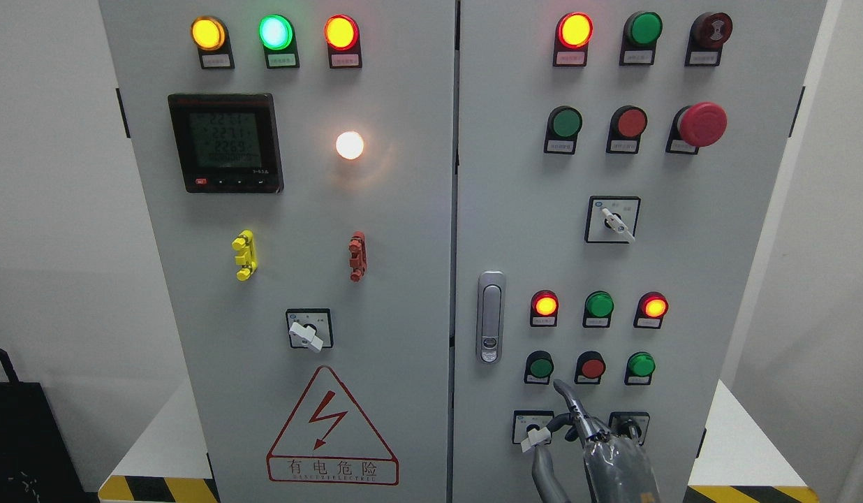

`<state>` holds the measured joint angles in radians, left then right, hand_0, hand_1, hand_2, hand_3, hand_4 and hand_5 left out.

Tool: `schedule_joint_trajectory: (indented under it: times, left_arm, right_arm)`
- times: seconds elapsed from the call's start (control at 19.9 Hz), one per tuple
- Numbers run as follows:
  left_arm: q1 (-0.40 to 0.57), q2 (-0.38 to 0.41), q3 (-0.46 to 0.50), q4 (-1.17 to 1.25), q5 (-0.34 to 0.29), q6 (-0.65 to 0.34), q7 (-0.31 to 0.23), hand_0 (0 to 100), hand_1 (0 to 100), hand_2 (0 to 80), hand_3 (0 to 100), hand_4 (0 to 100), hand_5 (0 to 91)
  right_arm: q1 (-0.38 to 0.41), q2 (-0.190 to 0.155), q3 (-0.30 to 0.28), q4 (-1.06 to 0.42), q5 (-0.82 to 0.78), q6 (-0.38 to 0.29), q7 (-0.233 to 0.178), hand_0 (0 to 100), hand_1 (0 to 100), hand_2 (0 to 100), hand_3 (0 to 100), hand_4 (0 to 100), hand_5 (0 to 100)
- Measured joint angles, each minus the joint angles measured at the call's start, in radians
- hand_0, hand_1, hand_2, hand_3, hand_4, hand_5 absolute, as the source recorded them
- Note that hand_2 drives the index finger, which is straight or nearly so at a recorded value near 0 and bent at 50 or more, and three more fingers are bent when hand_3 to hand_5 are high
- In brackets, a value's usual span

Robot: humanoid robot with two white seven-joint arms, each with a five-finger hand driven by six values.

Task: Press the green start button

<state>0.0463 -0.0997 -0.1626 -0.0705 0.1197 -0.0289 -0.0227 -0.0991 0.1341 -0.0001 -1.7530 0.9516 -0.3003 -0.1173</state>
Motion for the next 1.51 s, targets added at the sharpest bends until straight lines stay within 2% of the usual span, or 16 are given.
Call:
schedule_joint_trajectory:
  times: [0.45, 0.5, 0.55, 0.6, 0.7, 0.81, 0.86, 0.91, 0.96, 1.16, 1.26, 1.51]
  left_arm:
    - [0.0, 0.0, 0.0, 0.0, 0.0, 0.0, 0.0, 12, 56, 0.0, 0, 0, 0.0]
    - [0.0, 0.0, 0.0, 0.0, 0.0, 0.0, 0.0, 12, 56, 0.0, 0, 0, 0.0]
    - [0.0, 0.0, 0.0, 0.0, 0.0, 0.0, 0.0, 12, 56, 0.0, 0, 0, 0.0]
    - [0.0, 0.0, 0.0, 0.0, 0.0, 0.0, 0.0, 12, 56, 0.0, 0, 0, 0.0]
    - [0.0, 0.0, 0.0, 0.0, 0.0, 0.0, 0.0, 12, 56, 0.0, 0, 0, 0.0]
    - [0.0, 0.0, 0.0, 0.0, 0.0, 0.0, 0.0, 12, 56, 0.0, 0, 0, 0.0]
    - [0.0, 0.0, 0.0, 0.0, 0.0, 0.0, 0.0, 12, 56, 0.0, 0, 0, 0.0]
    - [0.0, 0.0, 0.0, 0.0, 0.0, 0.0, 0.0, 12, 56, 0.0, 0, 0, 0.0]
    - [0.0, 0.0, 0.0, 0.0, 0.0, 0.0, 0.0, 12, 56, 0.0, 0, 0, 0.0]
    - [0.0, 0.0, 0.0, 0.0, 0.0, 0.0, 0.0, 12, 56, 0.0, 0, 0, 0.0]
    - [0.0, 0.0, 0.0, 0.0, 0.0, 0.0, 0.0, 12, 56, 0.0, 0, 0, 0.0]
    - [0.0, 0.0, 0.0, 0.0, 0.0, 0.0, 0.0, 12, 56, 0.0, 0, 0, 0.0]
  right_arm:
    - [0.087, 0.0, 0.016, -0.068, -0.222, 0.005, 0.007, 77, 35, 0, 41, 49, 45]
    - [0.096, 0.0, 0.021, -0.076, -0.257, 0.004, 0.008, 80, 33, 0, 36, 45, 37]
    - [0.107, 0.0, 0.025, -0.081, -0.285, 0.004, 0.013, 79, 31, 0, 33, 40, 32]
    - [0.116, 0.0, 0.029, -0.087, -0.316, 0.004, 0.015, 78, 31, 0, 31, 38, 30]
    - [0.134, -0.001, 0.037, -0.095, -0.376, 0.004, 0.021, 71, 28, 0, 23, 28, 18]
    - [0.152, -0.001, 0.047, -0.103, -0.433, 0.005, 0.024, 67, 27, 0, 21, 25, 16]
    - [0.161, -0.001, 0.052, -0.107, -0.462, 0.009, 0.025, 63, 26, 0, 16, 18, 9]
    - [0.167, -0.001, 0.057, -0.11, -0.49, 0.015, 0.026, 60, 25, 0, 15, 16, 8]
    - [0.174, -0.001, 0.062, -0.113, -0.52, 0.022, 0.027, 55, 24, 0, 12, 11, 2]
    - [0.192, -0.002, 0.08, -0.121, -0.62, 0.037, 0.051, 45, 21, 0, 7, 0, 0]
    - [0.198, -0.002, 0.086, -0.123, -0.661, 0.04, 0.062, 40, 18, 0, 3, 0, 0]
    - [0.205, -0.002, 0.101, -0.128, -0.747, 0.042, 0.075, 34, 16, 0, 0, 0, 0]
